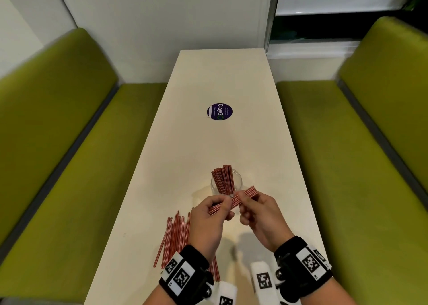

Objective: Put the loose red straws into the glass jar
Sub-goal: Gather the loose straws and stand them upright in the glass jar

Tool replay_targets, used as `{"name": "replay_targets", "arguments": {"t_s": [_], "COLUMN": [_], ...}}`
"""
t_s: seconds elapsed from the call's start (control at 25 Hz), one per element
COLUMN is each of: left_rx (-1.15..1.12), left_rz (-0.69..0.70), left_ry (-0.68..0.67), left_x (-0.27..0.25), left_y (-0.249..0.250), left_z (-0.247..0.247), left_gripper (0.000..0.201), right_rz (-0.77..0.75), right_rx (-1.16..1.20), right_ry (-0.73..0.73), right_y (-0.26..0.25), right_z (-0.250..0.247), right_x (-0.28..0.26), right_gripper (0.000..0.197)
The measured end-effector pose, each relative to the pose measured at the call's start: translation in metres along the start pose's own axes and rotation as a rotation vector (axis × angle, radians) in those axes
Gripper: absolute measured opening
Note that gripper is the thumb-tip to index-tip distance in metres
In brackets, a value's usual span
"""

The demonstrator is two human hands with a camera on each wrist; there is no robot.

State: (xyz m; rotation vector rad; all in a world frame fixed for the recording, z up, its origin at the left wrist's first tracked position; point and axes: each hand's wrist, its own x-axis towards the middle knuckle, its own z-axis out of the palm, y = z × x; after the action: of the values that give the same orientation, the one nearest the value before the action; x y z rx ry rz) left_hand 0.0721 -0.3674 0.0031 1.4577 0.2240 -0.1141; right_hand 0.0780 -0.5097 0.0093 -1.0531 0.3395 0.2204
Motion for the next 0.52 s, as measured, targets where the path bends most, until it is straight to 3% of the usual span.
{"name": "replay_targets", "arguments": {"t_s": [0.08, 0.16, 0.36, 0.52], "left_rx": [0.003, 0.019, 0.008, -0.02], "left_rz": [0.024, 0.042, 0.017, -0.019], "left_ry": [-0.004, 0.0, -0.046, 0.111], "left_x": [0.002, 0.008, 0.015, 0.035], "left_y": [0.003, 0.004, 0.003, -0.003], "left_z": [0.003, 0.003, -0.001, -0.018], "left_gripper": [0.012, 0.011, 0.012, 0.009], "right_rz": [0.028, 0.023, -0.187, -0.373], "right_rx": [0.104, 0.135, -0.242, -0.431], "right_ry": [0.031, 0.047, 0.045, 0.195], "right_y": [0.002, 0.003, -0.002, -0.025], "right_z": [0.008, 0.01, 0.011, -0.003], "right_x": [0.001, 0.004, 0.009, 0.03], "right_gripper": [0.018, 0.024, 0.032, 0.035]}}
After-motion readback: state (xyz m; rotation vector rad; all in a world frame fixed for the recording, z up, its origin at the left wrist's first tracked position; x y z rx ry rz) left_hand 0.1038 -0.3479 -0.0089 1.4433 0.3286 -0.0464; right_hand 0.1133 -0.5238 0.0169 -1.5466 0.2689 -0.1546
